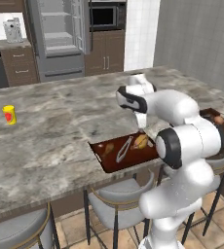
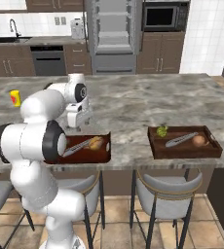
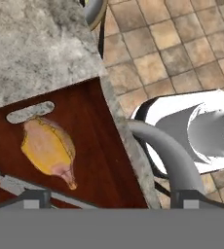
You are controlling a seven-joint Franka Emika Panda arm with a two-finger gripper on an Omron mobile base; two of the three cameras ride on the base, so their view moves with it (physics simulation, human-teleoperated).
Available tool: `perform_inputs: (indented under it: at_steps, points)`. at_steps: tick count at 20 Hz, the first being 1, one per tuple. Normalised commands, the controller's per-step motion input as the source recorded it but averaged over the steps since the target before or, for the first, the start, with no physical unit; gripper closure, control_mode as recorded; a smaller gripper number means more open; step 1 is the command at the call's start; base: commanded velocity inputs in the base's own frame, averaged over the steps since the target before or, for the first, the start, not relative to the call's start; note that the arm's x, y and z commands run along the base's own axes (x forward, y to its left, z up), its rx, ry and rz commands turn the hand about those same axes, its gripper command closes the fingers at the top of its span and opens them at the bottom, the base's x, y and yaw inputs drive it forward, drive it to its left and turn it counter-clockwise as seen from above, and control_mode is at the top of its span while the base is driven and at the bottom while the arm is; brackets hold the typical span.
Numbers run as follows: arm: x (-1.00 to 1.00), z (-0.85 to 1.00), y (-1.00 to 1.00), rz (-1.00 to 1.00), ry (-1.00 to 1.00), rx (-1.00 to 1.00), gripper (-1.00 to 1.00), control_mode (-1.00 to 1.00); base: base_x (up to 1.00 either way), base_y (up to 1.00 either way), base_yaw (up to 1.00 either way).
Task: Gather the broccoli and onion from the fridge and place them on a tray on the dining counter. Then gather the chicken drumsticks from the fridge and place them on the other tray.
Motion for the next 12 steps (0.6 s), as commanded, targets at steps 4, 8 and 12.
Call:
perform_inputs:
  at_steps: [4,8,12]
  points:
    - [-0.79,0.57,0.01,0.78,-0.01,0.08,-1.0,-1.0,0.0,0.0,0.0]
    - [-0.14,0.58,0.0,0.89,0.2,0.01,-1.0,-1.0,0.0,0.0,0.0]
    - [-0.04,0.14,0.02,0.92,0.28,-0.01,-1.0,-1.0,0.0,0.0,0.0]
